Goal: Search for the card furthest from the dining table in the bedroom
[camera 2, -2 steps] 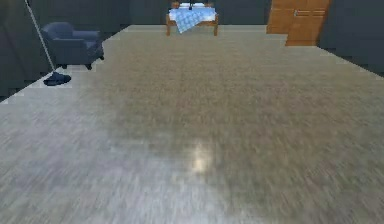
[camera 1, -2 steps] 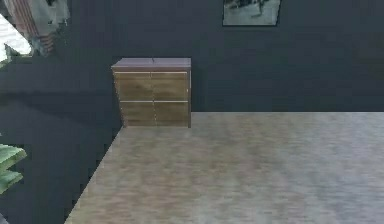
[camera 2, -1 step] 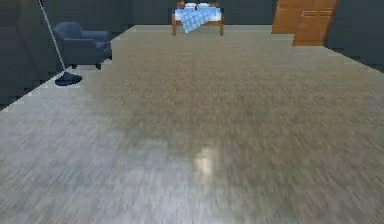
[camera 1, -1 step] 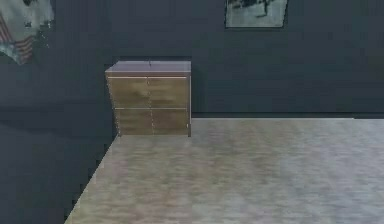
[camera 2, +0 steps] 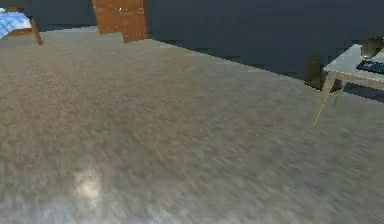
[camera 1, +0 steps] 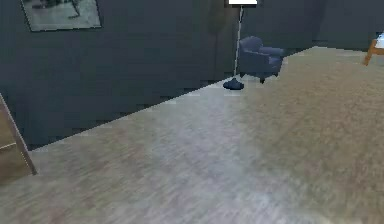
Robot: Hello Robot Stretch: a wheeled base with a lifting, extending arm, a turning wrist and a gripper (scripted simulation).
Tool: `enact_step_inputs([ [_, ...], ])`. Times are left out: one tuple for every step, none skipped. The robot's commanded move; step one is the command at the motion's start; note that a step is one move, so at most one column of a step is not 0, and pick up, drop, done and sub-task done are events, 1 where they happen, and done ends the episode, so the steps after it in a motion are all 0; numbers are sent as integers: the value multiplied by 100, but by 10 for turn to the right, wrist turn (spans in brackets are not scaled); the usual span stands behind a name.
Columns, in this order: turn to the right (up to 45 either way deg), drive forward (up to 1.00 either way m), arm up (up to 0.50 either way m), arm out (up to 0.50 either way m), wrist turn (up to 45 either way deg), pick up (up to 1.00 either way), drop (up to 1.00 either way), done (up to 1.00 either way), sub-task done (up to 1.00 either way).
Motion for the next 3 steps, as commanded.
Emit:
enact_step_inputs([
  [390, 0, 0, 0, 0, 0, 0, 0, 0],
  [0, 20, 0, 0, 0, 0, 0, 0, 0],
  [-450, 0, 0, 0, 0, 0, 0, 0, 0],
])
